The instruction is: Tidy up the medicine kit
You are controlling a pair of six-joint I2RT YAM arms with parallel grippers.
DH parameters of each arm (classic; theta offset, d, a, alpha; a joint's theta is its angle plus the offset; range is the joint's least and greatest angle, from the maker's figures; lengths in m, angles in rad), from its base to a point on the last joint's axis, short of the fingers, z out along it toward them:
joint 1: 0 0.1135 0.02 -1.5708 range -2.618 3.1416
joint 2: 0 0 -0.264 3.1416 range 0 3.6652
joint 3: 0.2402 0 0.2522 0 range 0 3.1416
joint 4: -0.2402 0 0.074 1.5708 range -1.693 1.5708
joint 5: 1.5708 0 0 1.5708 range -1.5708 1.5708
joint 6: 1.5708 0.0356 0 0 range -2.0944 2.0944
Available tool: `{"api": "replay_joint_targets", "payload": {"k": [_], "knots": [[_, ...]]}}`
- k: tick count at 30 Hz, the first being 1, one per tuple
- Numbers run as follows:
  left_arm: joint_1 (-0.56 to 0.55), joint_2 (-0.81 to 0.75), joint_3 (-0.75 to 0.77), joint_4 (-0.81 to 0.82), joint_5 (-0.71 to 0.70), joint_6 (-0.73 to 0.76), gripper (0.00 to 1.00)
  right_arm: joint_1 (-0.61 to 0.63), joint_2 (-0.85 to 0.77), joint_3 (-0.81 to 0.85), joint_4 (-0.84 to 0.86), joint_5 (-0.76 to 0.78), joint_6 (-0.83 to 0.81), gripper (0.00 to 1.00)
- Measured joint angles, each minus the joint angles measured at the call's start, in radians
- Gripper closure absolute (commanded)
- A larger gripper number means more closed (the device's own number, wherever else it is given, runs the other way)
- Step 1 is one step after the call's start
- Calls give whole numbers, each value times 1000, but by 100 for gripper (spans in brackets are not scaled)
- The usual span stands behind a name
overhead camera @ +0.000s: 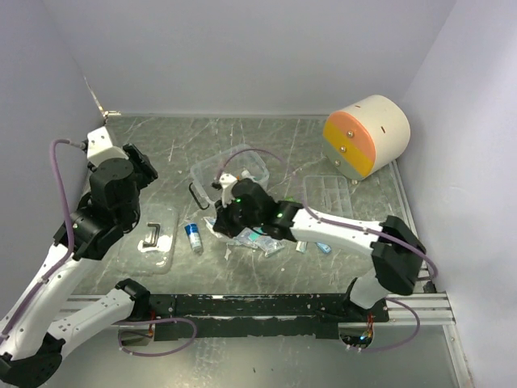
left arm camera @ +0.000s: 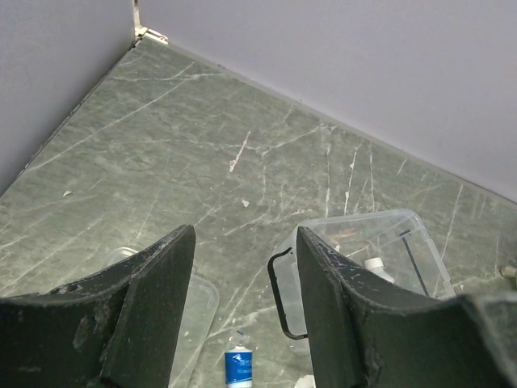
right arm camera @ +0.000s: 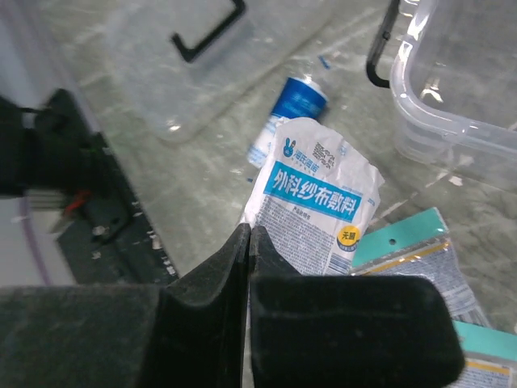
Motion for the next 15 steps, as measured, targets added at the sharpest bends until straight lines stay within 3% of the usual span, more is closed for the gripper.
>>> {"api": "replay_joint_targets", "payload": {"k": [6, 15], "knots": [[0, 28, 0, 0, 25, -10, 34, -106, -117, -135, 165, -271, 85, 100], [0, 18, -96, 31, 157, -44, 18, -268, -208, -244, 420, -523, 298, 100]]}}
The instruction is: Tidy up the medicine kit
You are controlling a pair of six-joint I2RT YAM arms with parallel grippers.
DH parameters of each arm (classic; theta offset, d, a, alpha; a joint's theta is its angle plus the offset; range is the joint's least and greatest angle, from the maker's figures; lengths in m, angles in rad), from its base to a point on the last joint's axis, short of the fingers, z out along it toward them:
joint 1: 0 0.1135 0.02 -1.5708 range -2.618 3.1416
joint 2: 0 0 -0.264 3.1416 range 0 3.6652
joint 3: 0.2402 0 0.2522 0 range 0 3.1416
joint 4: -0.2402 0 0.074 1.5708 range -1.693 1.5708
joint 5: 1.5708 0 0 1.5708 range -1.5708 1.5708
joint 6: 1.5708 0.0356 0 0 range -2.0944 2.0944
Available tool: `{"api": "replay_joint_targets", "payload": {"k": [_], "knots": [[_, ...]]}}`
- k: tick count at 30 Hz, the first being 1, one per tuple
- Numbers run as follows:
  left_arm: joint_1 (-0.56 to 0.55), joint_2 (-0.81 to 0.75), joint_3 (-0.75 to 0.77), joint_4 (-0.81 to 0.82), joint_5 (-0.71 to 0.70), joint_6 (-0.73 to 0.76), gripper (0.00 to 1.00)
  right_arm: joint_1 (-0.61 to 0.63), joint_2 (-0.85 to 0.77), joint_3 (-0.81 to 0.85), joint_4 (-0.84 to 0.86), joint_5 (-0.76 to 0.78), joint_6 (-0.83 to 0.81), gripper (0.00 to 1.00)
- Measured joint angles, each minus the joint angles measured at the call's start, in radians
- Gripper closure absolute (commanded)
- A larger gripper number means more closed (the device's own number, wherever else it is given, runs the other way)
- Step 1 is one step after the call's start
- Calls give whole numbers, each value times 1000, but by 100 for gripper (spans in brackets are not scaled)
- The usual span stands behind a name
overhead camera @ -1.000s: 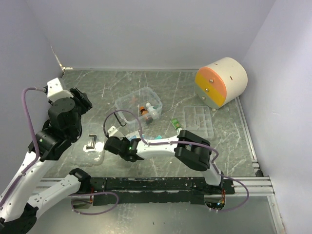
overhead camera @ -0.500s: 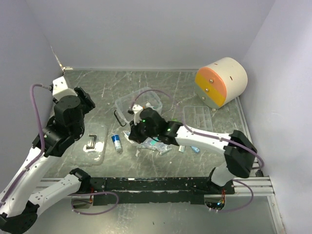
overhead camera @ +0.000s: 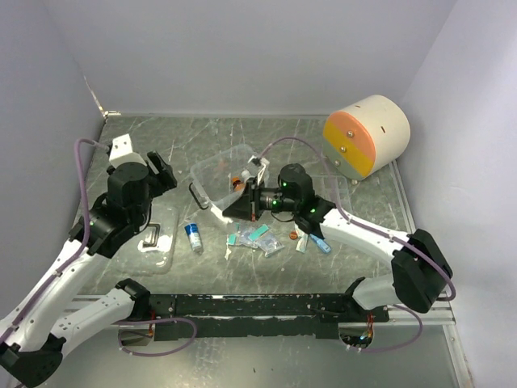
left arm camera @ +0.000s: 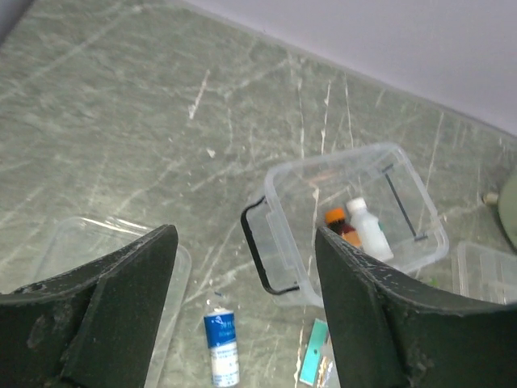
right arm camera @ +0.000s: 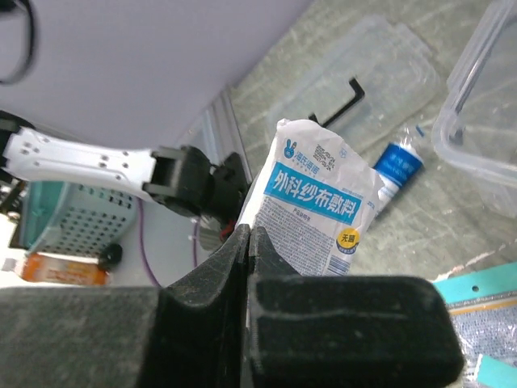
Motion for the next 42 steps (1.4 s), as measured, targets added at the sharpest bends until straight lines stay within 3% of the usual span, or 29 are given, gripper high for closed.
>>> {"api": "replay_joint_targets", "payload": {"k": [7, 13, 28, 35, 42], "knots": [[0, 1, -86, 42, 133, -63, 18, -70, 2, 2, 129, -33, 142, 100], [0, 27, -95, 46, 149, -119, 20, -87, 85, 69, 184, 35, 212, 100], [7, 22, -48, 0, 103, -81, 19, -109, 354, 317, 146, 245, 258, 100], [11, 24, -31, 0, 90, -50, 18, -109, 436, 330, 105, 268, 303, 100], [52, 109, -34, 5, 206, -51, 20, -109, 444, 332, 100, 248, 331, 100]]}}
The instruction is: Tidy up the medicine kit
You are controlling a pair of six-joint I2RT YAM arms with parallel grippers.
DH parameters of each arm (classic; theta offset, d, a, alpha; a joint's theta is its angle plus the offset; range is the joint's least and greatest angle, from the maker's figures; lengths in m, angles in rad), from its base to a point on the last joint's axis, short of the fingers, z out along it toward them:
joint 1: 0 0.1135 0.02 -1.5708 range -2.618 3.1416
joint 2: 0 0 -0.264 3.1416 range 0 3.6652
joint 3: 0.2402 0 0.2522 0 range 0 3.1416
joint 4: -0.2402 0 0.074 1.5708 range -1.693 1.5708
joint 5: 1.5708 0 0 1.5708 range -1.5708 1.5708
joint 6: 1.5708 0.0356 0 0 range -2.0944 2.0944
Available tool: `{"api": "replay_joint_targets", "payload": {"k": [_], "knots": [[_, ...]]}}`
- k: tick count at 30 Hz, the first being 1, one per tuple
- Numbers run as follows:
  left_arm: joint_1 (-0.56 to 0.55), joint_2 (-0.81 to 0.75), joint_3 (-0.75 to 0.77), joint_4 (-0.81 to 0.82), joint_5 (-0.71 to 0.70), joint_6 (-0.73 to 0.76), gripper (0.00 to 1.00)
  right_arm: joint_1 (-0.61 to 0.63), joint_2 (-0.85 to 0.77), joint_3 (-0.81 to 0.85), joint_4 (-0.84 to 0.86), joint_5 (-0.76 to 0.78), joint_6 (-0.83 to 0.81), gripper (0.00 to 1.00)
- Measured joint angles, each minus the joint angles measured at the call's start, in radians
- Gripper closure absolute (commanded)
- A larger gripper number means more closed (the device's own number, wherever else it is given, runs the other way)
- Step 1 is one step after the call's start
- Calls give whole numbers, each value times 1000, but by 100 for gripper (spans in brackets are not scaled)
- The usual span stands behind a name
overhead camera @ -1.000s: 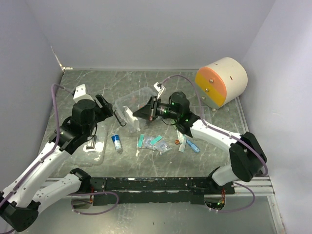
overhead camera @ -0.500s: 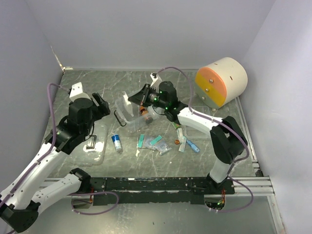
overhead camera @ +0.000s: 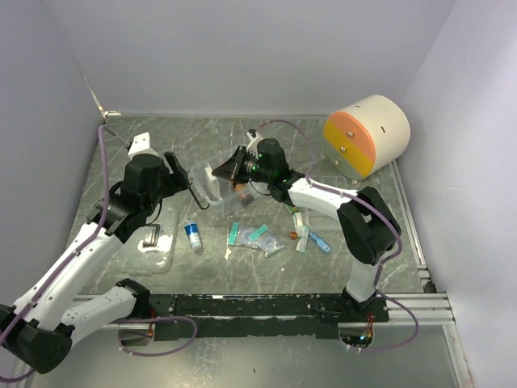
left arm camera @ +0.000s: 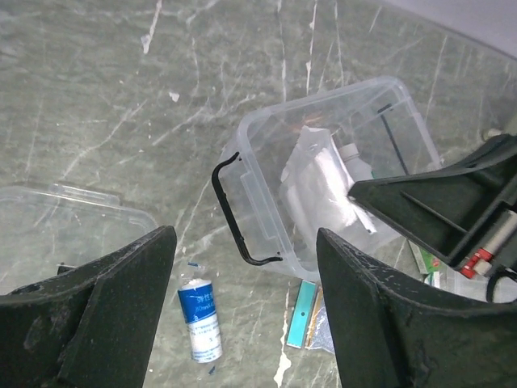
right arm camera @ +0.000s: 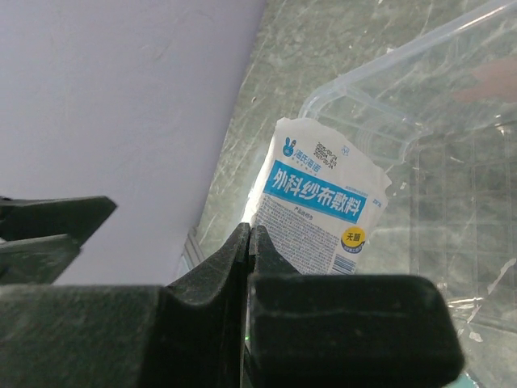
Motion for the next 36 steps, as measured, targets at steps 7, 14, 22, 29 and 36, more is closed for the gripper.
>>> {"api": "replay_joint_targets", "payload": {"k": [7, 14, 22, 29, 36], "knots": [[142, 90, -47, 47, 212, -28, 23, 0, 10, 15, -29, 15, 21, 100], [211, 154, -65, 86, 350, -43, 25, 5, 98, 75, -50, 40, 12, 100], [220, 182, -65, 97, 398, -43, 26, 15, 158, 126, -147, 69, -34, 100], [231, 206, -65, 103, 412, -42, 27, 26, 190, 230, -257, 80, -95, 100], [242, 212, -65, 106, 420, -39, 27, 36, 233, 251, -299, 74, -89, 100]]}}
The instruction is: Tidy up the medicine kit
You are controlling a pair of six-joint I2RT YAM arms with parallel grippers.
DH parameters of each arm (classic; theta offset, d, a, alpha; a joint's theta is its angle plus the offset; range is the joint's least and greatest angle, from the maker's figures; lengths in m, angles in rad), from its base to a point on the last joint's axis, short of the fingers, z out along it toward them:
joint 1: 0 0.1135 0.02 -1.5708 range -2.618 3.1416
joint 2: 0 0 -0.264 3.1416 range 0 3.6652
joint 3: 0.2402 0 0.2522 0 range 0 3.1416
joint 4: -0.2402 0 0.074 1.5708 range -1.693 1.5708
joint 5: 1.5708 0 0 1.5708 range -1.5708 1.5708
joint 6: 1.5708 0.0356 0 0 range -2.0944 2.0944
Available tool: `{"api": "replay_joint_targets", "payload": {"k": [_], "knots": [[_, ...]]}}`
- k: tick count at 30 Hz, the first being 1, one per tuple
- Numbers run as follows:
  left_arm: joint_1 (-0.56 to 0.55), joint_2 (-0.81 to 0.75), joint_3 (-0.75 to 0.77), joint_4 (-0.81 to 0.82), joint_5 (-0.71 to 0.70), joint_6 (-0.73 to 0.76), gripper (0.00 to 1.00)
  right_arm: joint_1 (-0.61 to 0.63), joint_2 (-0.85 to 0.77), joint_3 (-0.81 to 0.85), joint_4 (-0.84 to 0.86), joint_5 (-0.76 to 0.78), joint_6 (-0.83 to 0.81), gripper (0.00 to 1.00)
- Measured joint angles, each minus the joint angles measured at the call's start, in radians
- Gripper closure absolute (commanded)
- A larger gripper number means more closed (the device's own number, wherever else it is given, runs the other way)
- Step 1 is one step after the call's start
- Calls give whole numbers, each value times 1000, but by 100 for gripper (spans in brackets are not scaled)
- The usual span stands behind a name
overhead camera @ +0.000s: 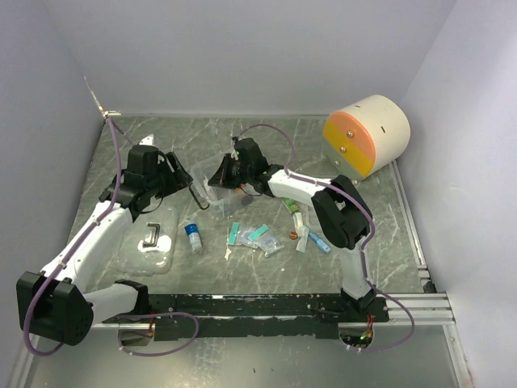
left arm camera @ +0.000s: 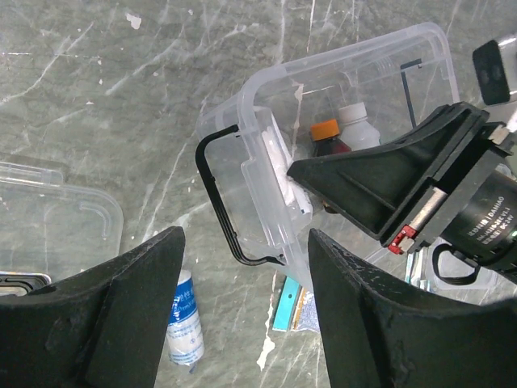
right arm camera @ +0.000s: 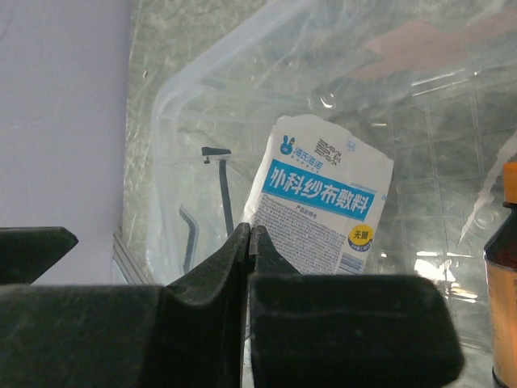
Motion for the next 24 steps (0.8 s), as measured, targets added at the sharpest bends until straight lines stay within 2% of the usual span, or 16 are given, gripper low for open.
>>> {"api": "replay_joint_targets", "payload": {"k": [14, 24], "knots": [[8, 0, -1, 2, 8, 2, 27, 0, 11, -2, -39, 13, 23, 97], [8, 0, -1, 6, 45, 9, 27, -28, -8, -90, 63, -64, 76, 97]]}}
